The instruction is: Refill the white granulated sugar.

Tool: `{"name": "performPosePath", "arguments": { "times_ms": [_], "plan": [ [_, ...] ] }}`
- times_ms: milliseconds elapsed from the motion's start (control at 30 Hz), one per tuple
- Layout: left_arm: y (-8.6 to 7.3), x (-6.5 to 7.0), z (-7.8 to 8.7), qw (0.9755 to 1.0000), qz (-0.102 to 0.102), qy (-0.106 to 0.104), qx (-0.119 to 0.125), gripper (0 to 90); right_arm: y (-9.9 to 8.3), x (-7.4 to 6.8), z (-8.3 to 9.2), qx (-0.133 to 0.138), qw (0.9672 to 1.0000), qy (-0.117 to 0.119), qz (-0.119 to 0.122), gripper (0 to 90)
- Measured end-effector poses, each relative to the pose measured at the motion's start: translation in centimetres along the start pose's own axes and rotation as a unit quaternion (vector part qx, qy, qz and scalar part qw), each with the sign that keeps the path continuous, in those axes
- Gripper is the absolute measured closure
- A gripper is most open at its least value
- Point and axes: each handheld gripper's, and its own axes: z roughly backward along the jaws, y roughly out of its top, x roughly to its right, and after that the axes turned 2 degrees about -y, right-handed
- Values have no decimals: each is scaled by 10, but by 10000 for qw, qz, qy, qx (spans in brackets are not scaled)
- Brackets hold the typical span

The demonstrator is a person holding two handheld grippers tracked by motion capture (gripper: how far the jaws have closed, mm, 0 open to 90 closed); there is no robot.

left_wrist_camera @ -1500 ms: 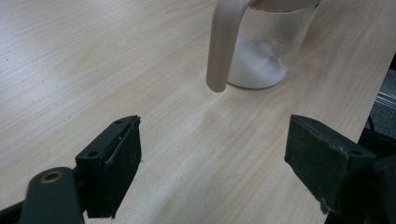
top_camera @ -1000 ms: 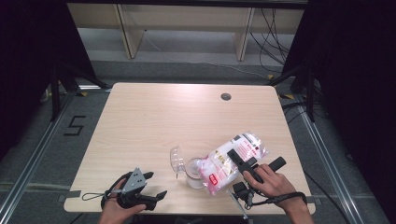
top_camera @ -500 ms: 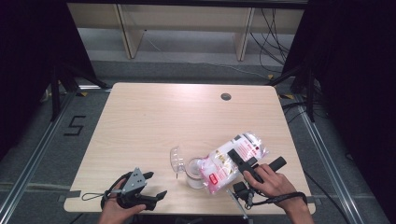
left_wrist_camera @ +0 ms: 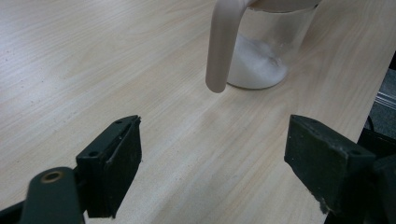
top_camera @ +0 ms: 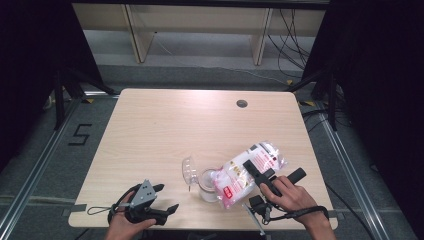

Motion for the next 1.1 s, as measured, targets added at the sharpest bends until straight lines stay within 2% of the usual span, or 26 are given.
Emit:
{"name": "performPosePath", "arguments": {
  "times_ms": [233,267,300,367,433,533,600,700,767,833,1067,1100],
  "plan": [
    [0,-2,2,9999,-41,3,-98,185,0,1,0,13,10000,-61,30,646],
    [0,-3,2,9999,-90,59,-115,185,0,0,0,23,10000,-58,-3,646],
    [0,-1,0,10000,49,0,36,185,0,1,0,18,10000,-32,10,647],
    [0,-1,2,10000,-12,32,-30,185,0,1,1,12,10000,-22,15,647],
    [1,-3,2,9998,-174,21,-37,185,1,2,1,14,10000,-9,35,647],
    [1,-3,2,9999,-160,24,-34,185,1,2,1,5,10000,-6,55,647],
    [1,-1,2,10000,-8,19,-27,185,1,2,1,4,10000,1,55,647],
    [1,-2,2,9998,-168,34,-38,185,1,2,1,0,10000,-5,83,647],
    [1,-1,1,9999,-119,20,-14,185,1,3,1,-21,9999,-6,113,647],
    [1,-2,2,9998,-167,35,-43,185,1,3,1,-15,9999,-16,117,647],
    [1,-2,1,9999,-127,21,-13,186,1,3,2,5,9999,-11,120,647],
    [2,-3,2,9998,-179,17,-31,186,1,3,1,7,9999,-18,131,648]
  ]
}}
